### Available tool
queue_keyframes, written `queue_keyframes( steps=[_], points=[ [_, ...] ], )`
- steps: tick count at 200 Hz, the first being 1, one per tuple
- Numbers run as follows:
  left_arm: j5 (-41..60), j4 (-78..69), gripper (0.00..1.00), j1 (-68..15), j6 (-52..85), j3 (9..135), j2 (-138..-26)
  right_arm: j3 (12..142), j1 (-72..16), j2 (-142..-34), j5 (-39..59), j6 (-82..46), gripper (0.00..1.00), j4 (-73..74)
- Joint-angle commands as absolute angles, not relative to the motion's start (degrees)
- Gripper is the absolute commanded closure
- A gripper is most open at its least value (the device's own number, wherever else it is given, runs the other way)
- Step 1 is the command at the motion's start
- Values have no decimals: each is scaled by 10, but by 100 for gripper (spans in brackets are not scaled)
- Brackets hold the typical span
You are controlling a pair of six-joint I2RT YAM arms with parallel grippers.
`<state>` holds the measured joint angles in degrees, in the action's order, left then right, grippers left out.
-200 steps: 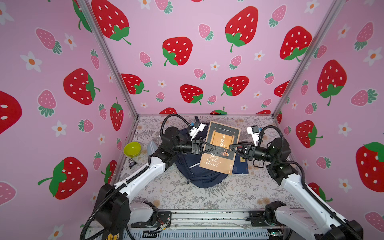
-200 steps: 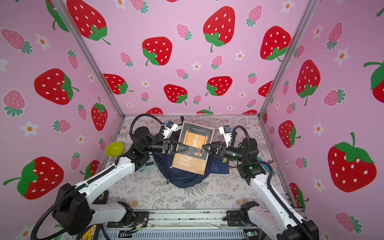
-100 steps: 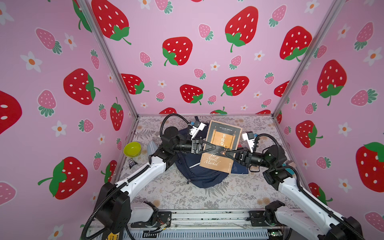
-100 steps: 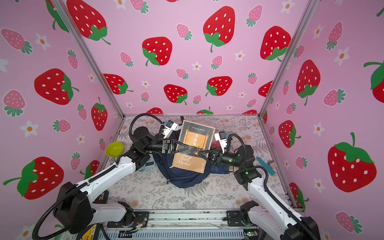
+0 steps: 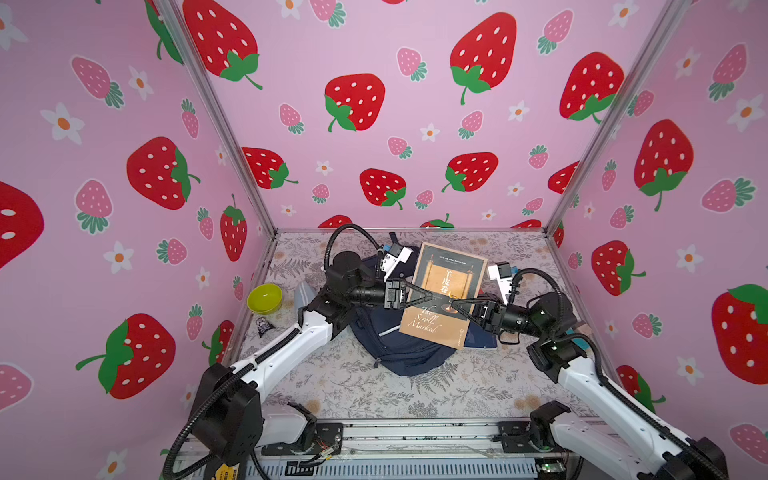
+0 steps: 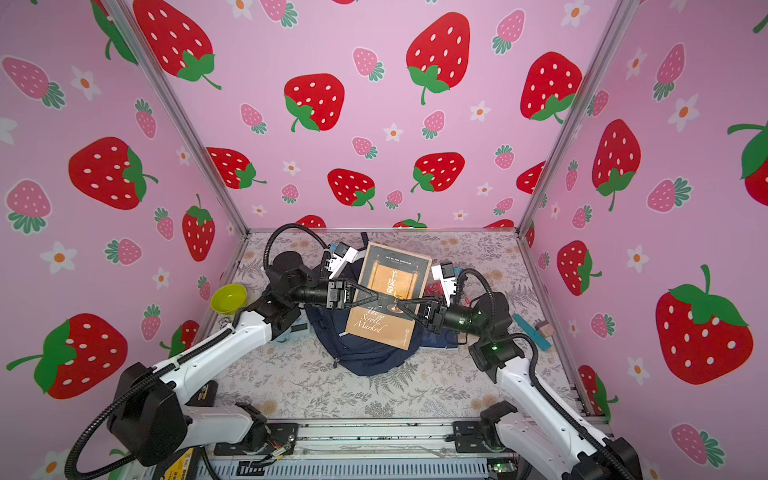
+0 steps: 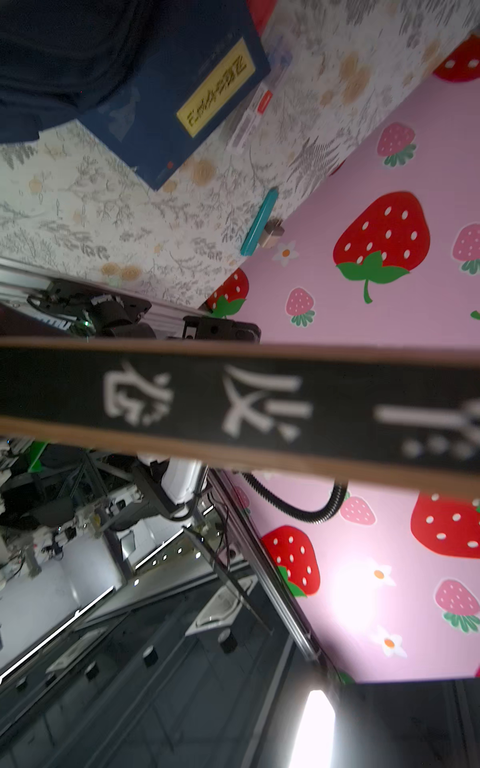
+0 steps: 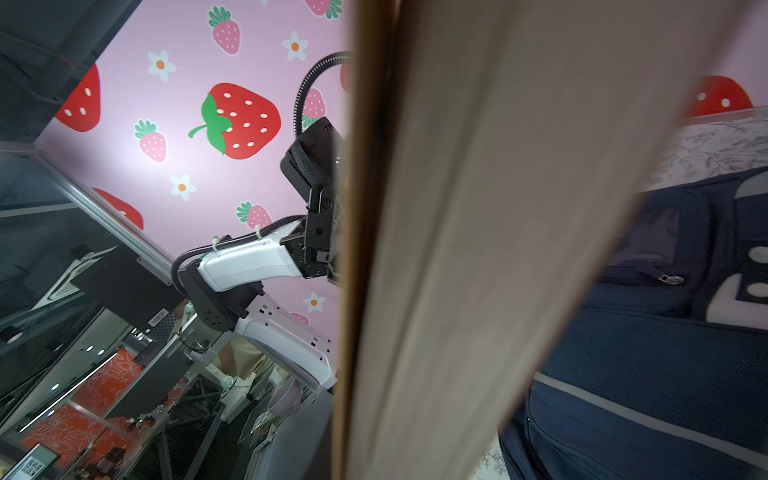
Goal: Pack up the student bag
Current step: 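Lift the brown book above the backpack opening with the right gripper, then lower the brown book into the backpack opening with the right gripper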
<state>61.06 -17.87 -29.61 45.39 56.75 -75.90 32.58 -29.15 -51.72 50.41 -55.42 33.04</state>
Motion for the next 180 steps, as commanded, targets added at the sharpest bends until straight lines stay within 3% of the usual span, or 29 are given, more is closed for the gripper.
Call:
queue_keyframes(
  steps=[1, 18, 36, 55, 86, 96, 122, 150, 163, 180],
  points=[
    [417, 95, 51, -292, 289, 629, -764, 339, -288, -505, 390, -517, 100, 268],
    [306, 175, 43, -293, 243, 646, -775, 350, -277, -517, 334, -505, 100, 190],
    [282, 235, 42, -306, 197, 666, -799, 365, -262, -539, 270, -483, 100, 100],
    [192, 331, 42, -349, 148, 712, -844, 366, -238, -540, 208, -481, 100, 28],
    [113, 423, 40, -418, 90, 767, -925, 354, -175, -537, 234, -505, 100, -17],
    [95, 441, 27, -434, 76, 780, -948, 350, -160, -533, 251, -508, 100, -24],
    [1, 468, 23, -473, 49, 808, -1004, 355, -145, -506, 257, -492, 100, -56],
    [-66, 476, 33, -489, 47, 832, -1047, 361, -140, -478, 256, -482, 100, -91],
    [-80, 476, 45, -493, 47, 841, -1062, 367, -139, -468, 255, -473, 100, -111],
    [-80, 477, 70, -497, 39, 856, -1075, 379, -139, -455, 249, -460, 100, -145]
  ],
)
